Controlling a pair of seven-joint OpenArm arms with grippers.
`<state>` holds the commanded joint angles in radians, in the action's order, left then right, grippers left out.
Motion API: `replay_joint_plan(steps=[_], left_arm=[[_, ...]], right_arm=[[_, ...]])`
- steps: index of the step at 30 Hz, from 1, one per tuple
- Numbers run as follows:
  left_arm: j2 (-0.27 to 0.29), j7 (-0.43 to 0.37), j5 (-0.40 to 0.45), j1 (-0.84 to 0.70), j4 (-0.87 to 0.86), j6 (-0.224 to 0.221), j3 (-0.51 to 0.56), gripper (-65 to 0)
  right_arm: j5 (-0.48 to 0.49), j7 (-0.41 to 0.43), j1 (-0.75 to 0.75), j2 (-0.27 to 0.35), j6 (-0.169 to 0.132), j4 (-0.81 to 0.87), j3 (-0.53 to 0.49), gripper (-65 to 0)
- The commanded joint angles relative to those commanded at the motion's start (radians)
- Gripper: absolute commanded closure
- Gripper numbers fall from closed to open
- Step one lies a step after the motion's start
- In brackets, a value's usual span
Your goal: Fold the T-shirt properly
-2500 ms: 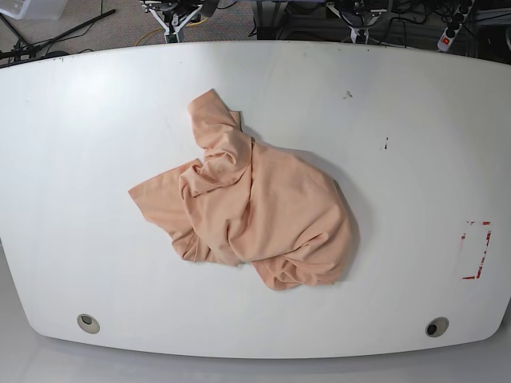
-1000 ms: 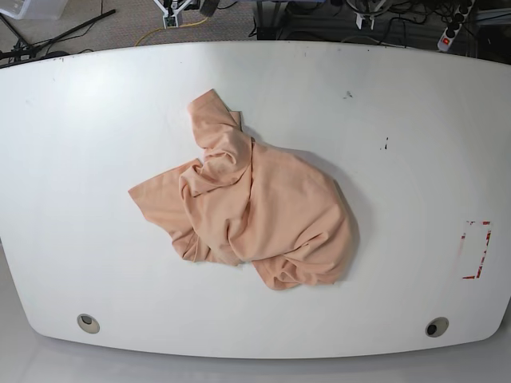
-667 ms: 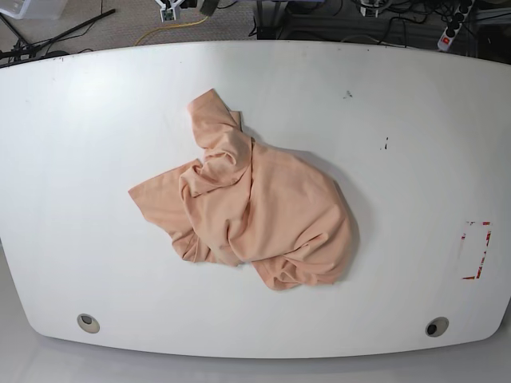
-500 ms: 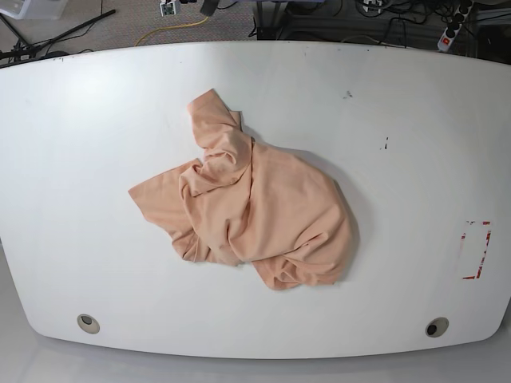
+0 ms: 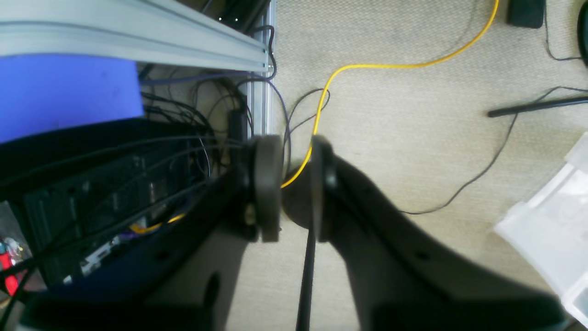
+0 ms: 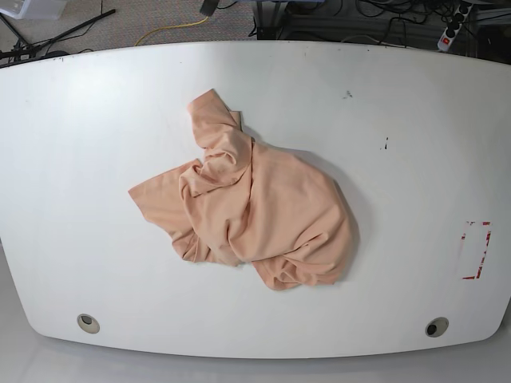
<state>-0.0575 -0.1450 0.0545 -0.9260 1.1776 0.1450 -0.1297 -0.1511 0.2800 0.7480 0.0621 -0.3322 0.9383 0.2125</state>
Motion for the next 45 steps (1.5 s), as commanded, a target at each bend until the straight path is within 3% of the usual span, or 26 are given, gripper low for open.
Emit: replay_joint_plan(steps=[6, 10, 17, 24, 30, 40, 45], left_arm=[[0.0, 0.0, -0.002, -0.114, 0.196, 0.0, 0.0, -42.1], [0.0, 0.0, -0.002, -0.18, 0.319, 0.0, 0.0, -42.1], [0.046, 0.0, -0.003, -0.296, 0.537, 0.0, -0.034, -42.1], [0.14, 0.0, -0.003, -0.365, 0.733, 0.003, -0.094, -42.1], [0.176, 0.0, -0.003, -0.376, 0.822, 0.005, -0.12, -42.1], [0.167, 0.0, -0.003, -0.252, 0.821, 0.005, -0.14, -42.4], [0.112, 0.0, -0.002, -0.138, 0.818, 0.005, -0.135, -42.5]], right_arm=[[0.011, -0.052, 0.115, 0.0, 0.0, 0.216, -0.061, -10.1], [0.138, -0.13, 0.186, 0.032, 0.0, 0.361, -0.109, -10.1], [0.399, -0.258, 0.304, 0.147, 0.002, 0.609, -0.176, -10.1], [0.535, -0.272, 0.4, 0.222, 0.005, 0.784, -0.173, -10.1], [0.594, -0.273, 0.417, 0.232, 0.005, 0.885, -0.129, -10.1], [0.594, -0.275, 0.298, 0.227, 0.005, 0.941, -0.069, -10.1], [0.594, -0.276, 0.209, 0.226, 0.005, 0.934, -0.075, -10.1]])
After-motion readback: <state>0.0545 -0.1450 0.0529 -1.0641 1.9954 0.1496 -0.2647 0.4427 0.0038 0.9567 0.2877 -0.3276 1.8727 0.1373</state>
